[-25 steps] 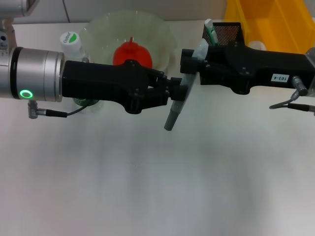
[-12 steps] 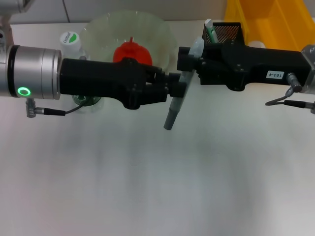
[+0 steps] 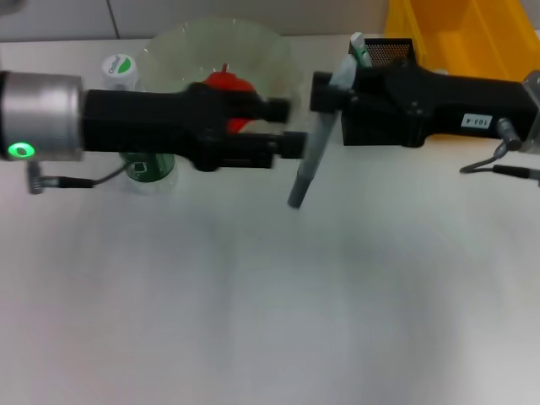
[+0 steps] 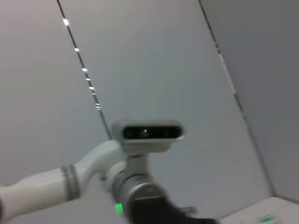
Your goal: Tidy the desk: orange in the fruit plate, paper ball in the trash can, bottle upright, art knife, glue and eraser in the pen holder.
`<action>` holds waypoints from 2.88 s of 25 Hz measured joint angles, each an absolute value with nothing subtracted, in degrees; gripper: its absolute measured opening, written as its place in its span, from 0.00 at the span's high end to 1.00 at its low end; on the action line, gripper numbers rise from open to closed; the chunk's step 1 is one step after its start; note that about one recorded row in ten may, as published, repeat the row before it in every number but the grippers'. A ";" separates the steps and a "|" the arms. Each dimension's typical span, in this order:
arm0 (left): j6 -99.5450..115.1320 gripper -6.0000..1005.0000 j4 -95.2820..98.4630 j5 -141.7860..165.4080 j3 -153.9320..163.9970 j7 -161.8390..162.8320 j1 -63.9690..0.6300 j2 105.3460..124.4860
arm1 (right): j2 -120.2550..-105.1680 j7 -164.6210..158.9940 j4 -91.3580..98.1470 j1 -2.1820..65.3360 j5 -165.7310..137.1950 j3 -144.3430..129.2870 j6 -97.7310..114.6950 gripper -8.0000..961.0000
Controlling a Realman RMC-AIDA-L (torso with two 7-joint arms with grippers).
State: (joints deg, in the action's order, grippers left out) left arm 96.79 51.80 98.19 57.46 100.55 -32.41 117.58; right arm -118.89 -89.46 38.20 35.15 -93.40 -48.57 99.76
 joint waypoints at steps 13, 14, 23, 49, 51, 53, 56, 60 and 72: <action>95.21 0.16 50.67 98.20 50.80 88.73 -20.72 117.91 | -116.83 -100.08 61.08 36.15 -99.80 -49.13 80.60 0.84; 95.09 0.16 50.46 98.23 50.78 88.61 -20.43 117.93 | -117.15 -100.26 62.10 36.67 -101.29 -49.14 79.03 0.84; 93.45 0.16 48.27 98.25 50.73 88.84 -20.30 118.03 | -119.22 -102.55 64.27 38.49 -112.15 -55.32 66.57 0.84; 92.35 0.16 45.31 98.28 50.83 88.35 -20.51 118.04 | -119.36 -100.68 55.77 36.99 -113.20 -57.48 56.94 0.79; 92.26 0.16 45.32 98.28 50.88 88.06 -20.46 118.04 | -119.35 -100.73 55.65 37.01 -113.15 -57.48 57.26 0.78; 92.29 0.16 45.32 98.28 50.89 87.52 -20.37 118.03 | -119.34 -101.17 55.85 36.78 -113.13 -57.46 58.19 0.74; 92.82 0.16 45.26 98.27 51.09 85.73 -20.24 117.84 | -119.31 -102.11 58.14 35.37 -113.09 -56.95 62.72 0.63; 94.31 0.16 44.76 99.96 51.42 83.71 -20.31 117.20 | -119.08 -101.37 61.68 31.93 -109.62 -56.39 74.75 0.34; 101.16 0.16 44.64 106.64 51.51 82.58 -20.13 116.03 | -117.19 -80.97 47.75 25.72 -106.94 -49.55 98.95 0.18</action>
State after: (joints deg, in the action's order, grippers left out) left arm 101.16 44.64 106.64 51.51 82.58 -20.13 116.03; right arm -117.19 -80.97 47.75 25.72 -106.94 -49.55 98.95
